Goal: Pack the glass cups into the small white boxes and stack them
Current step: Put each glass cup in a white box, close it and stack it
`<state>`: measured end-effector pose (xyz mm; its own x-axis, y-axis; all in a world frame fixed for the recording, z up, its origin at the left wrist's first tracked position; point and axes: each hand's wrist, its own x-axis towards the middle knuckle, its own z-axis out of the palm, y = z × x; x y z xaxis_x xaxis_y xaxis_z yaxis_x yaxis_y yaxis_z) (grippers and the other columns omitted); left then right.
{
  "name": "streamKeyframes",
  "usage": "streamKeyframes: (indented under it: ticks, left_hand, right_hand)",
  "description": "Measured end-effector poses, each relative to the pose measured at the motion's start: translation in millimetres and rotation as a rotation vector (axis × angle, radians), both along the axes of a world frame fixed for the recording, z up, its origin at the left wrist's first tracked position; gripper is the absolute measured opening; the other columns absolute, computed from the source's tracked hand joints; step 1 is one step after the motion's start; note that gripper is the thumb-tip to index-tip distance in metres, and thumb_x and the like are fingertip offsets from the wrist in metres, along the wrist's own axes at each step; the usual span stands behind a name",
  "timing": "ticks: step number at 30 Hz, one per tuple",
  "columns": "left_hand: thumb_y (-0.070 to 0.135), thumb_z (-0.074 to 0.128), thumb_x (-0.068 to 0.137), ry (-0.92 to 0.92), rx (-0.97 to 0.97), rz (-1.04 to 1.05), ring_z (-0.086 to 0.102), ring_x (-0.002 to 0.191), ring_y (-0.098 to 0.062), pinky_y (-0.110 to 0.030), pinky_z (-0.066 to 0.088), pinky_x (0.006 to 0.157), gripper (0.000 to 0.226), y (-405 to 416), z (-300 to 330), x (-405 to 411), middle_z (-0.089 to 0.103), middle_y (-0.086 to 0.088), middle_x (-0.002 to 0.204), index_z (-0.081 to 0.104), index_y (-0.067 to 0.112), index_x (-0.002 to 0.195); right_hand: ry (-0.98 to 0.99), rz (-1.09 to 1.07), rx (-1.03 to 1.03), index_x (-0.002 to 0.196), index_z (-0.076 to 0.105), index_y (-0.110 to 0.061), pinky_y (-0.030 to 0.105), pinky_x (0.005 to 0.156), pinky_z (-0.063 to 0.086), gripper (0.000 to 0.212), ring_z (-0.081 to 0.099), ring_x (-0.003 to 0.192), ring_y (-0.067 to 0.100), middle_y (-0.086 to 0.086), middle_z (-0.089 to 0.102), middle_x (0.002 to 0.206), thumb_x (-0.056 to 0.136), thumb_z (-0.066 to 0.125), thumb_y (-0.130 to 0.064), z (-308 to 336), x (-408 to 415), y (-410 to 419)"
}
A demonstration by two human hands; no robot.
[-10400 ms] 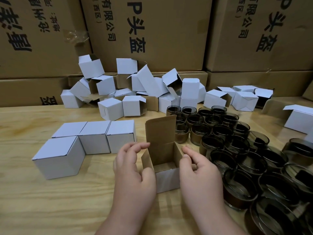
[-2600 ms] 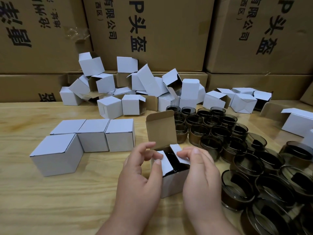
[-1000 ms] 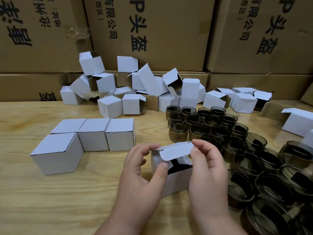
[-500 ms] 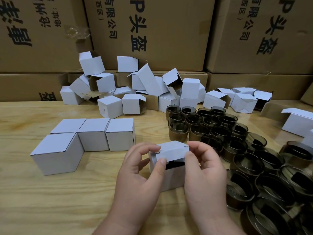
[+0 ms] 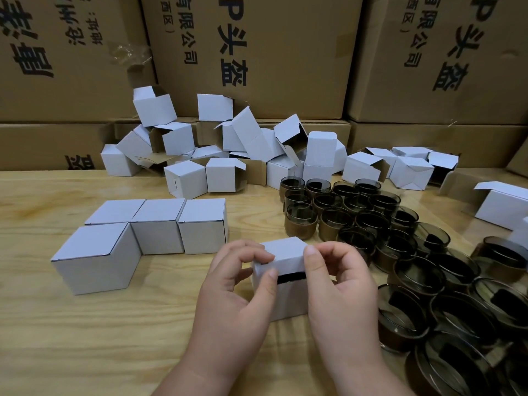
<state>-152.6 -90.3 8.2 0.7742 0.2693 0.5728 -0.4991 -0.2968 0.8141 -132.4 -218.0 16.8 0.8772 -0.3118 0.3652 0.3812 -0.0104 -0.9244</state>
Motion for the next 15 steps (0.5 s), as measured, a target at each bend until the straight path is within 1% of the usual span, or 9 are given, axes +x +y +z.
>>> streamKeyframes:
  ticks: [2, 4, 8, 12, 15]
  left_hand:
    - [0.026, 0.071, 0.080, 0.012, 0.007, 0.020, 0.060, 0.123, -0.013, -0.023, 0.054, 0.090, 0.019, 0.0, -1.2, 0.9, 0.066, 0.009, 0.113, 0.067, 0.041, 0.091]
    - [0.019, 0.071, 0.078, 0.024, 0.008, 0.035, 0.061, 0.123, -0.008, -0.025, 0.054, 0.092, 0.023, -0.3, -1.5, 1.3, 0.066, 0.010, 0.111, 0.067, 0.040, 0.089]
    - [0.018, 0.070, 0.075, 0.060, 0.009, 0.036, 0.058, 0.126, -0.003, -0.040, 0.053, 0.101, 0.023, -1.7, -0.1, 0.7, 0.065, 0.015, 0.109, 0.067, 0.038, 0.085]
    - [0.016, 0.069, 0.073, 0.066, 0.019, 0.034, 0.058, 0.127, -0.005, -0.043, 0.052, 0.101, 0.023, -2.4, 2.2, 0.0, 0.065, 0.016, 0.107, 0.066, 0.037, 0.084]
    - [0.016, 0.069, 0.072, 0.074, 0.011, 0.028, 0.058, 0.127, -0.004, -0.045, 0.052, 0.102, 0.022, -2.2, 2.1, 0.2, 0.064, 0.016, 0.107, 0.065, 0.036, 0.082]
  right_hand:
    - [0.009, -0.004, -0.006, 0.084, 0.066, -0.027, 0.010, 0.060, 0.046, 0.011, 0.062, 0.073, -0.001, -0.019, 0.070, 0.084, 0.092, 0.070, -0.020, -1.5, 0.7, 0.2]
    - [0.018, -0.007, -0.007, 0.083, 0.066, -0.026, 0.009, 0.060, 0.046, 0.011, 0.062, 0.072, -0.001, -0.018, 0.070, 0.083, 0.092, 0.070, -0.020, -2.5, 1.2, 0.5]
    - [0.041, -0.014, -0.017, 0.082, 0.065, -0.025, 0.009, 0.058, 0.045, 0.010, 0.060, 0.068, -0.001, -0.017, 0.069, 0.081, 0.089, 0.070, -0.020, -3.4, 1.6, -0.5]
    - [0.053, -0.024, -0.029, 0.081, 0.064, -0.024, 0.009, 0.056, 0.044, 0.011, 0.059, 0.065, -0.002, -0.018, 0.068, 0.078, 0.088, 0.070, -0.018, -2.8, 1.8, -0.5]
    - [0.071, -0.030, -0.035, 0.080, 0.064, -0.023, 0.010, 0.056, 0.044, 0.012, 0.060, 0.067, -0.002, -0.018, 0.068, 0.078, 0.088, 0.070, -0.016, -3.8, 2.7, -0.8]
